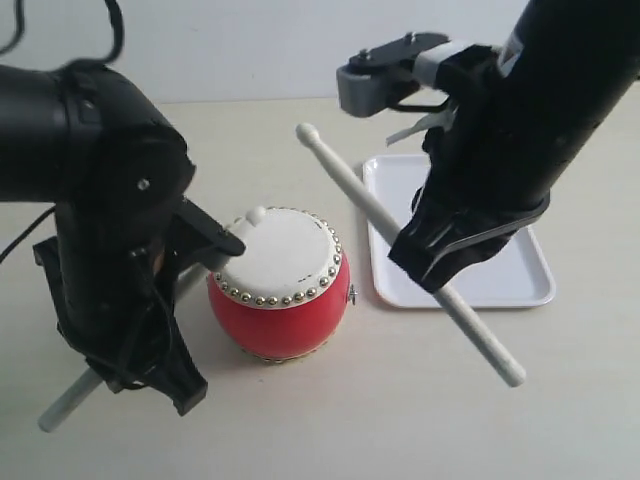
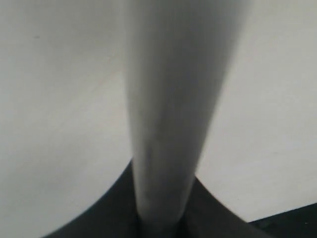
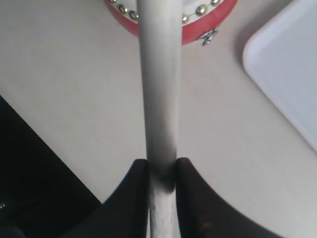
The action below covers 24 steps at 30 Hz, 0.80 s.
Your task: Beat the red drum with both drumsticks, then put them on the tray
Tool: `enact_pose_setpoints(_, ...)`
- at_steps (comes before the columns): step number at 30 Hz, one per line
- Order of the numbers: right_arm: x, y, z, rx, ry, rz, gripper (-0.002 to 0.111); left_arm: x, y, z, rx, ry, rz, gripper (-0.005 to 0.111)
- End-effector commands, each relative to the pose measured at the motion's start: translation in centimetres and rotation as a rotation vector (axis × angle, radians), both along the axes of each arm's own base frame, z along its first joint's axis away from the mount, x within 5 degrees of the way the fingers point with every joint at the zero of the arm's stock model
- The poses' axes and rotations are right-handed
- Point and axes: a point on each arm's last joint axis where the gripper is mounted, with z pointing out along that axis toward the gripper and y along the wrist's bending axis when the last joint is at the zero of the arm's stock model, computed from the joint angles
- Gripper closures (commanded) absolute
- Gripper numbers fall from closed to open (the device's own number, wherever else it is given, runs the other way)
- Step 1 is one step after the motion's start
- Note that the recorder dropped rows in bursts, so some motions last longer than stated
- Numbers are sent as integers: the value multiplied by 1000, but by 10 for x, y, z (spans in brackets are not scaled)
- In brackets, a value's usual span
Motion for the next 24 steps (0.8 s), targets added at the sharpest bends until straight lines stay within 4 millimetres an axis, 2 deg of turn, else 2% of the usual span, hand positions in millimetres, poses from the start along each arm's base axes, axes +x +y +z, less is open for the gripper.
enact_pose_setpoints(1,17,19,-44,-34,153,-6,108,-5,5,45,-100,-109,3,107)
enact_pose_setpoints(5,20,36,-90,-128,277,14,108,-13,14,78,-193,-190,6,107)
enact_pose_setpoints(8,18,40,-99,-184,275,37,108,-18,20,92,-235,-226,4,107)
enact_pose_setpoints(10,15,37,-82,-163,230,20,108,-19,21,92,-243,-233,1,107)
enact_pose_setpoints(11,10,33,-61,-120,179,19,108,-18,19,83,-245,-228,-4,107)
enact_pose_setpoints(12,7,30,-50,-99,148,16,108,-17,18,75,-246,-225,-9,107)
enact_pose_setpoints(13,1,24,-28,-59,89,12,108,-14,13,54,-242,-209,-16,107)
enact_pose_setpoints(14,-4,20,-16,-35,58,6,108,-13,12,37,-216,-178,-12,107)
enact_pose_setpoints(15,-12,13,4,11,6,2,108,-13,8,9,-169,-110,-2,107)
enact_pose_setpoints(18,-31,-3,39,96,-96,3,108,-9,3,-32,-61,-11,2,107)
enact_pose_setpoints(21,-35,-7,47,113,-122,4,108,-5,-2,-42,-20,21,5,107)
enact_pose_setpoints(24,-30,-3,38,88,-98,7,108,-4,0,-24,20,32,10,107)
